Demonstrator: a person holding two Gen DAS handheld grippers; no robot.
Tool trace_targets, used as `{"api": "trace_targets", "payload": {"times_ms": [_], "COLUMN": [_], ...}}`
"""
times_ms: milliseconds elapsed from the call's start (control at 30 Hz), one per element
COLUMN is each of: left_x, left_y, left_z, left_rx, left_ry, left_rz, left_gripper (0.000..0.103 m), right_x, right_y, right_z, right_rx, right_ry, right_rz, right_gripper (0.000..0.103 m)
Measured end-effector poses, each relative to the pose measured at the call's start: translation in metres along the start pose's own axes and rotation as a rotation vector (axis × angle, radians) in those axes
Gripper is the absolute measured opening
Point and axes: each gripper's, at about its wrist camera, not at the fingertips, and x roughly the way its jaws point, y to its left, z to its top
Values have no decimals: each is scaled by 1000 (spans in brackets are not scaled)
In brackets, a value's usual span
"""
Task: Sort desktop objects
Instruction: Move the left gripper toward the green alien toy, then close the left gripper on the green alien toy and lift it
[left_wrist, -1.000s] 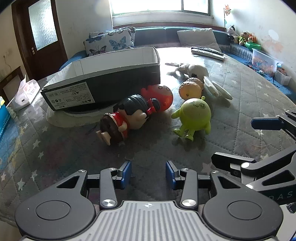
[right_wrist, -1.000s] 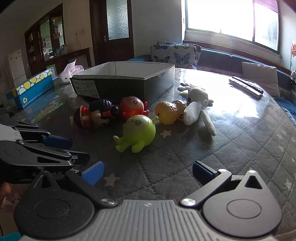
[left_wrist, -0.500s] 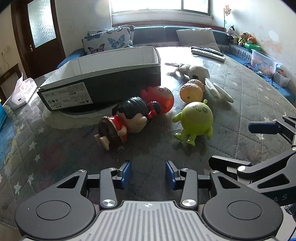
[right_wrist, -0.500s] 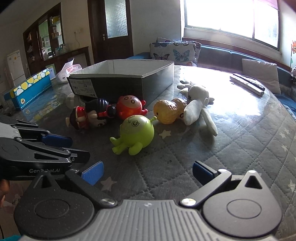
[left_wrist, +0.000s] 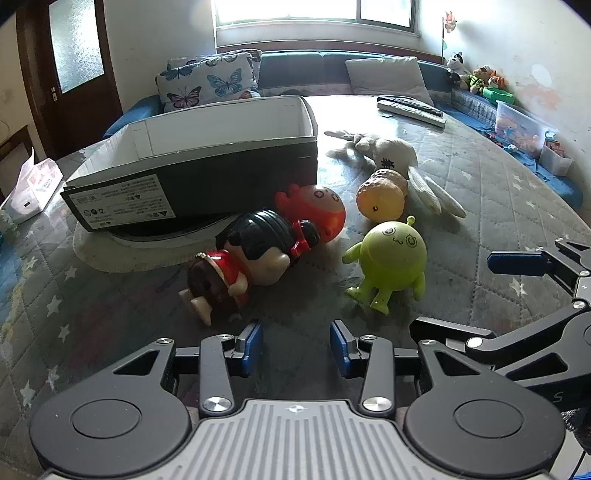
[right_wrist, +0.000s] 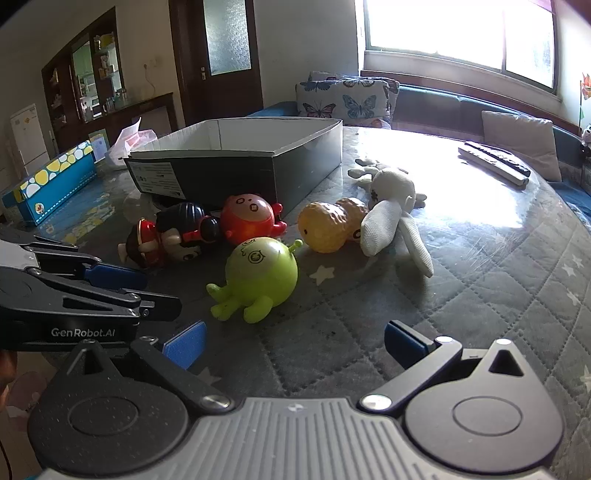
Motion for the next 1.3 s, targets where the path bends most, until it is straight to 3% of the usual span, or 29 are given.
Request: {"api": "trace_targets", "payload": {"times_ms": [733,1300], "left_x": [6,8], "left_y": [4,0], "left_z": [28,35], "left_rx": [-5,-13], "left_ry": [1,27], "left_rz": [-65,-104], "left_gripper": [42,42], "right_x": [10,12], "right_y": [-7,-9], "right_z": [14,19], "right_rx": [-3,-1], "right_ry": [13,15], "right_rz": [6,34], "right_gripper": [102,95]}}
